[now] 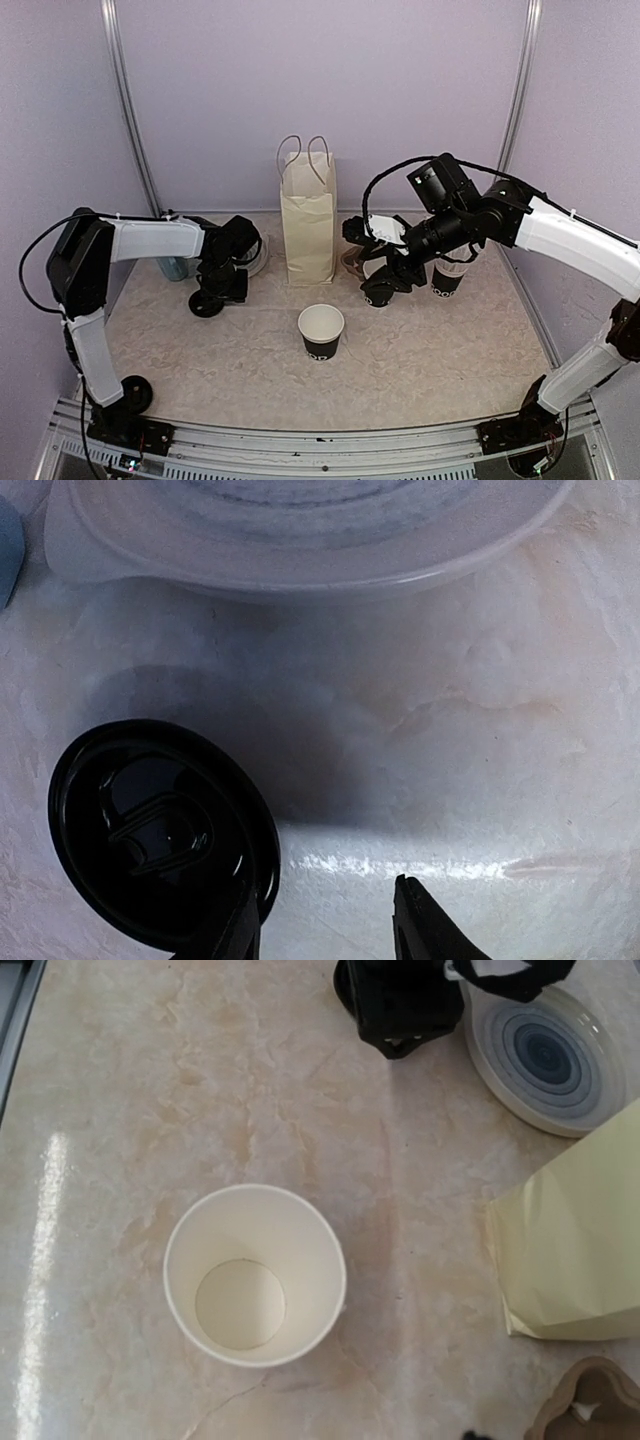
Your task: Pack the takeout coffee
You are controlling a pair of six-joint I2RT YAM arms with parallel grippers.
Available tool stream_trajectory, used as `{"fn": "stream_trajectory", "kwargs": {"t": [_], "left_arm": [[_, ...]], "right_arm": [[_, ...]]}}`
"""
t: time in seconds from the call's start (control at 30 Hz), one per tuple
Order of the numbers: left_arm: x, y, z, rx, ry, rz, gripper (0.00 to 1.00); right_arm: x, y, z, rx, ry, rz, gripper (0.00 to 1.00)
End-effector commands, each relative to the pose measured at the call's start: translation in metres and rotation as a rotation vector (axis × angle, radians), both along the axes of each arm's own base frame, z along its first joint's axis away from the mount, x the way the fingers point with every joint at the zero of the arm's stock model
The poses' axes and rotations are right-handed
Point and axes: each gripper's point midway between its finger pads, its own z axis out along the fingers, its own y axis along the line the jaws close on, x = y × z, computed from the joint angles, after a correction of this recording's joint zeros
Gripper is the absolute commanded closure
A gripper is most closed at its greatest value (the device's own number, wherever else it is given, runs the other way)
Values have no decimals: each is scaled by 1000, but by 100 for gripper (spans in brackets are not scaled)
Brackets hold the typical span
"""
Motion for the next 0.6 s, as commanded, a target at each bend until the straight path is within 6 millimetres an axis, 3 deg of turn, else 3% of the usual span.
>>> {"fn": "stream_trajectory", "kwargs": {"t": [0.0,0.3,0.47,0.57], "left_arm": [[15,4,-6,40,-13,-28,55],[15,15,-21,87,1,-7,58],[17,10,-26,79,7,-38,59],[17,10,-27,84,9,-40,65]], "right_arm": [[0,-9,6,16,-24,-23,40],[8,-10,4,10,-33,-39,41],[9,-8,3,10,-29,-38,41],[11,-8,1,6,-26,-37,41]]}}
